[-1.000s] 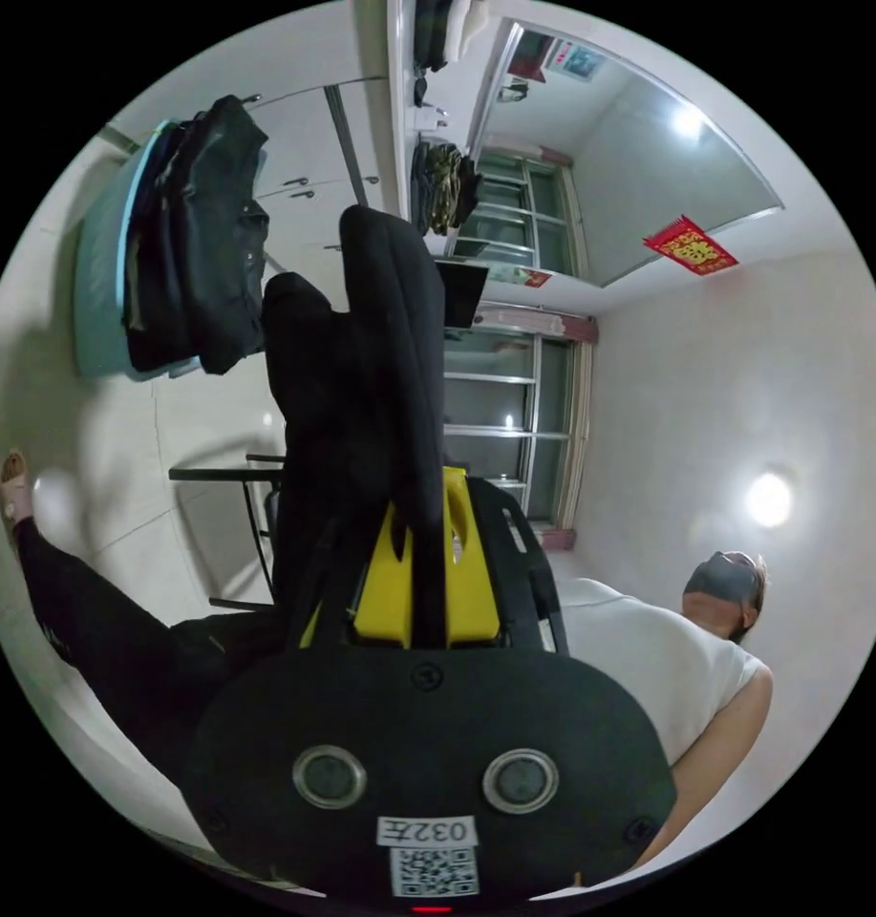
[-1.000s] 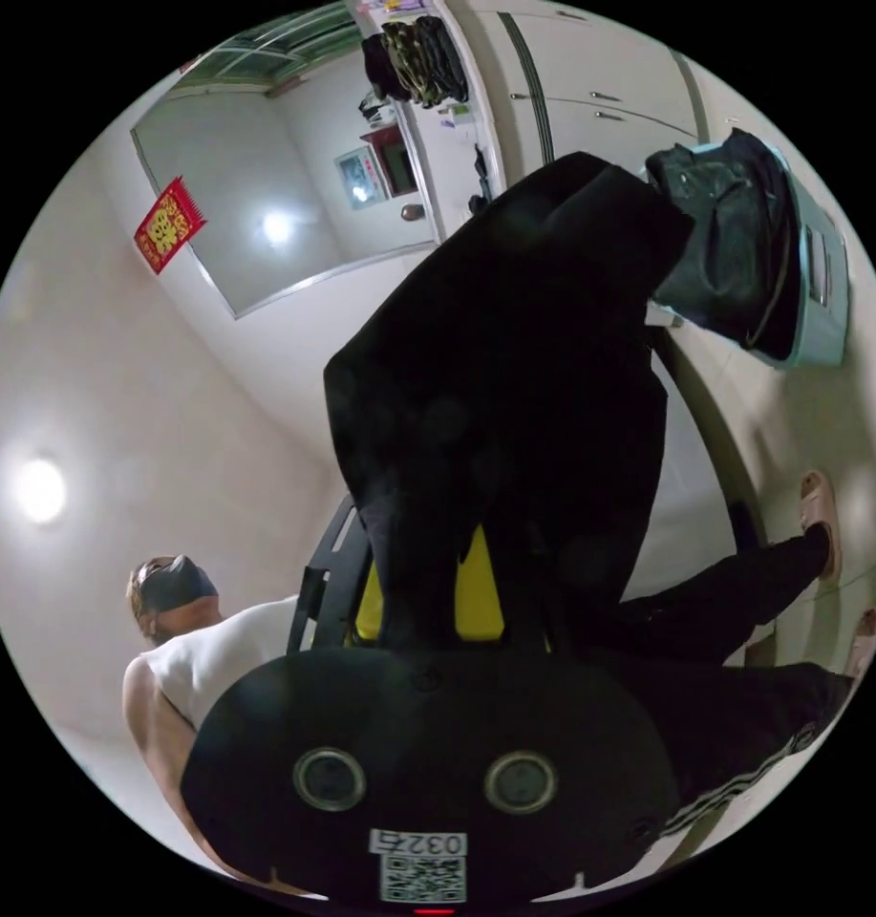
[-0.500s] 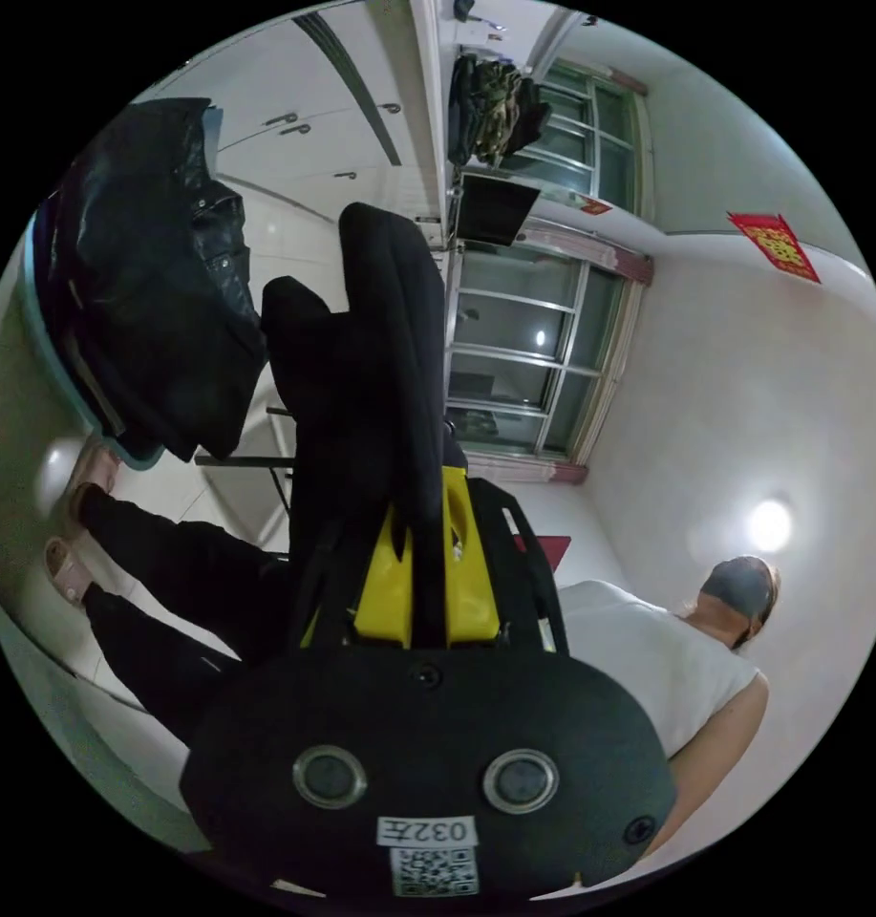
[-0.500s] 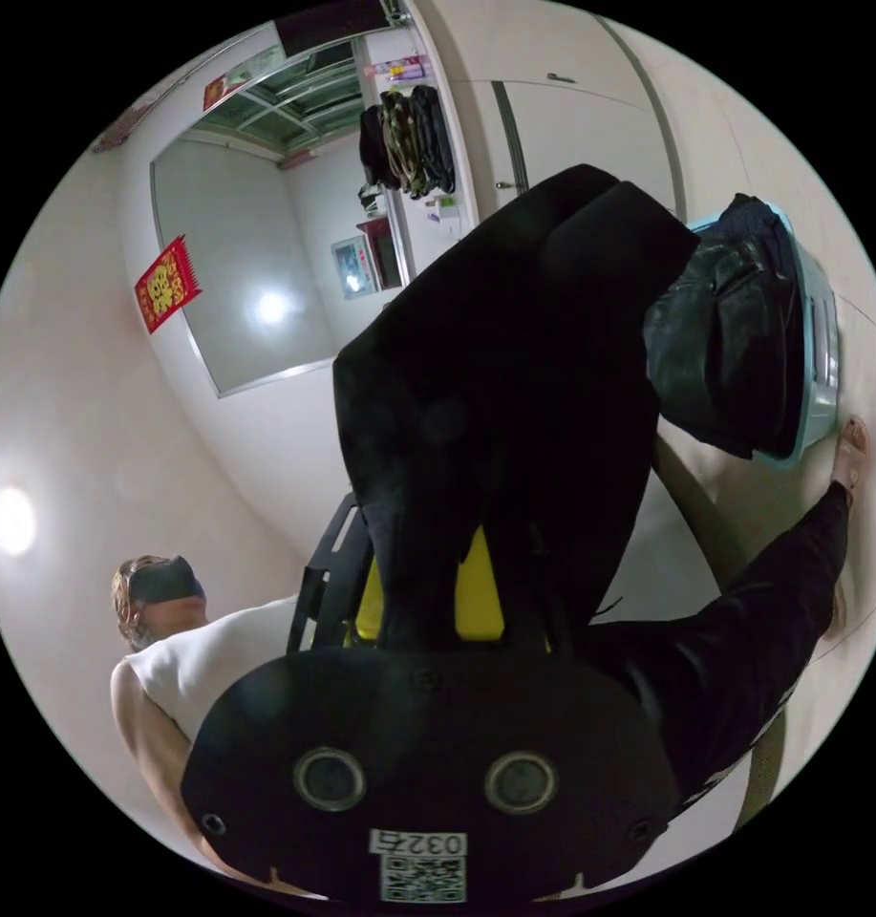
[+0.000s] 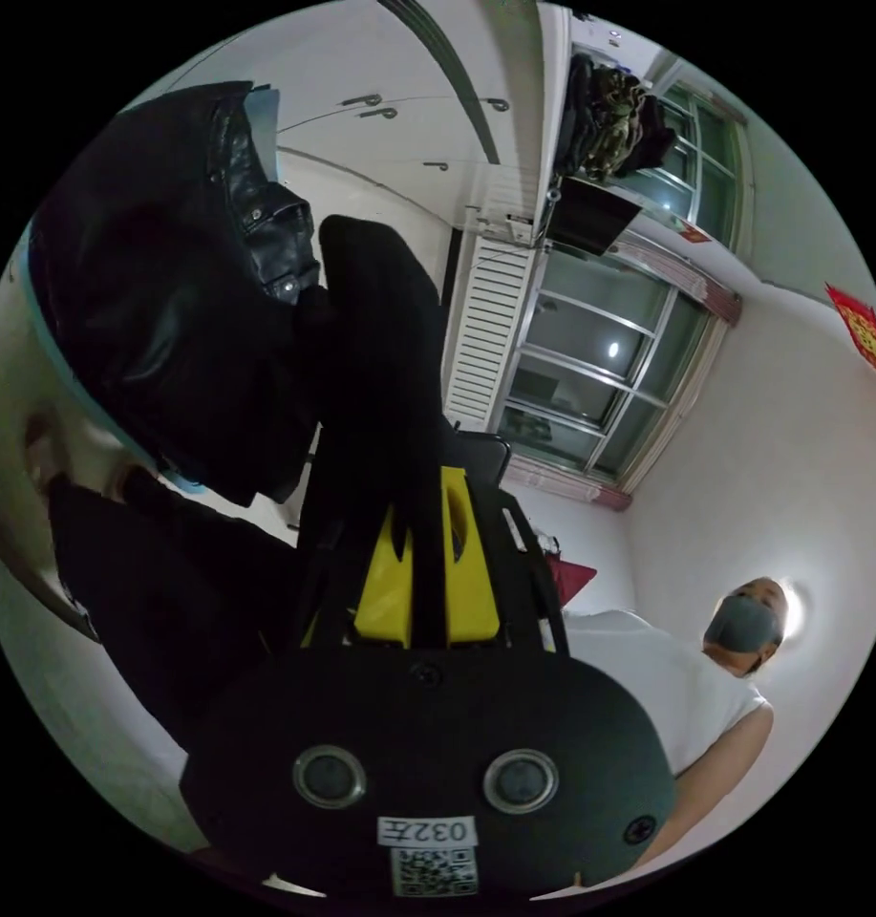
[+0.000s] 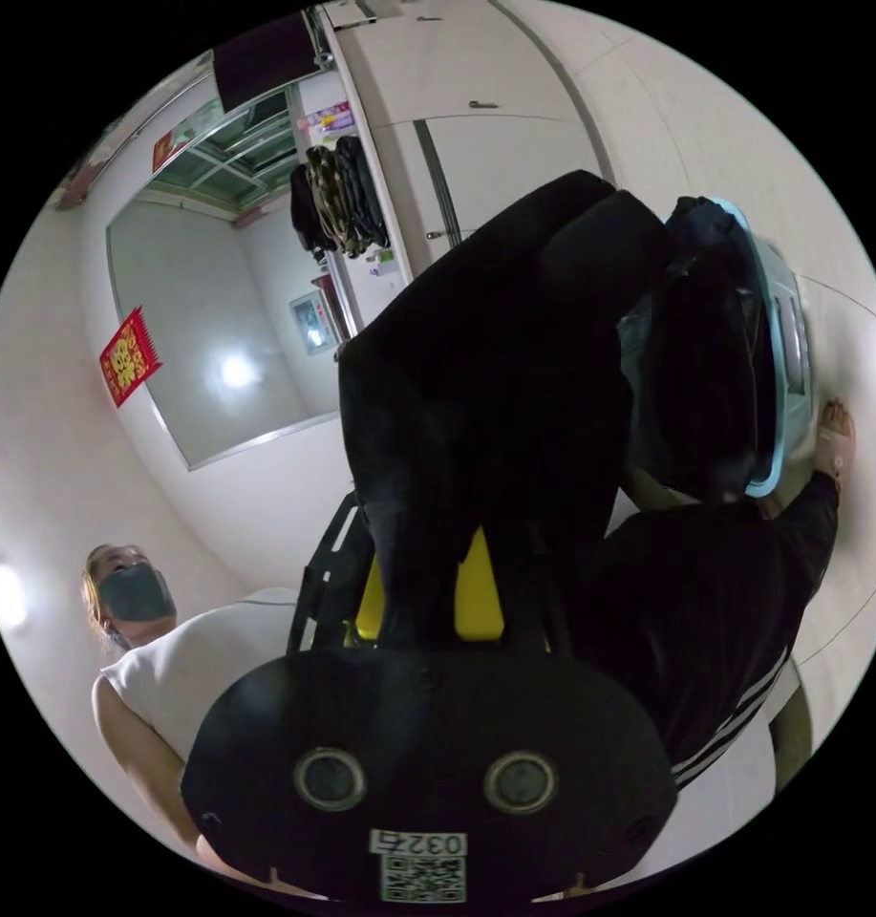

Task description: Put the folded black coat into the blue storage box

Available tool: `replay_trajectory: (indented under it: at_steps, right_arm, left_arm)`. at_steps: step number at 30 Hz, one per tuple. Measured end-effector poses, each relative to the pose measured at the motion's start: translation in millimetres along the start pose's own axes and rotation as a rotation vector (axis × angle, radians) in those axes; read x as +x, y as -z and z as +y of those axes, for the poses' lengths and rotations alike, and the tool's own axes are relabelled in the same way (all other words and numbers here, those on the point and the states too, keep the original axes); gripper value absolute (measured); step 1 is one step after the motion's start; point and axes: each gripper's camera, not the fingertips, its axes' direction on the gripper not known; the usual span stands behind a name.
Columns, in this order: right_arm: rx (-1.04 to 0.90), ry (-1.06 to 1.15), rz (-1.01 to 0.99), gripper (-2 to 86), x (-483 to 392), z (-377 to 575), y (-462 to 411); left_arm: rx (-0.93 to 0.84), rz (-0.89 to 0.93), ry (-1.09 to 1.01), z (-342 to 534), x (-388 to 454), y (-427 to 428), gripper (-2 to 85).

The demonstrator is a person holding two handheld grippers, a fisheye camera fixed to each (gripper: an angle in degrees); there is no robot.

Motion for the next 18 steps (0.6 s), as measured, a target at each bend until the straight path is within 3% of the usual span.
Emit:
replay_trajectory:
  at_steps: [7, 18]
  right_arm:
    - [0.085, 0.03, 0.024, 3.0, -23.7, 4.1, -15.6]
    - [0.274, 0.15, -0.031, 3.0, -80.3, 41.0, -46.5]
  left_arm:
    - [-0.145, -0.053, -0.059, 5.7, 89.3, -6.0, -0.9]
    - [-0.397, -0.168, -0.256, -33.2, 309.9, -7.2, -0.8]
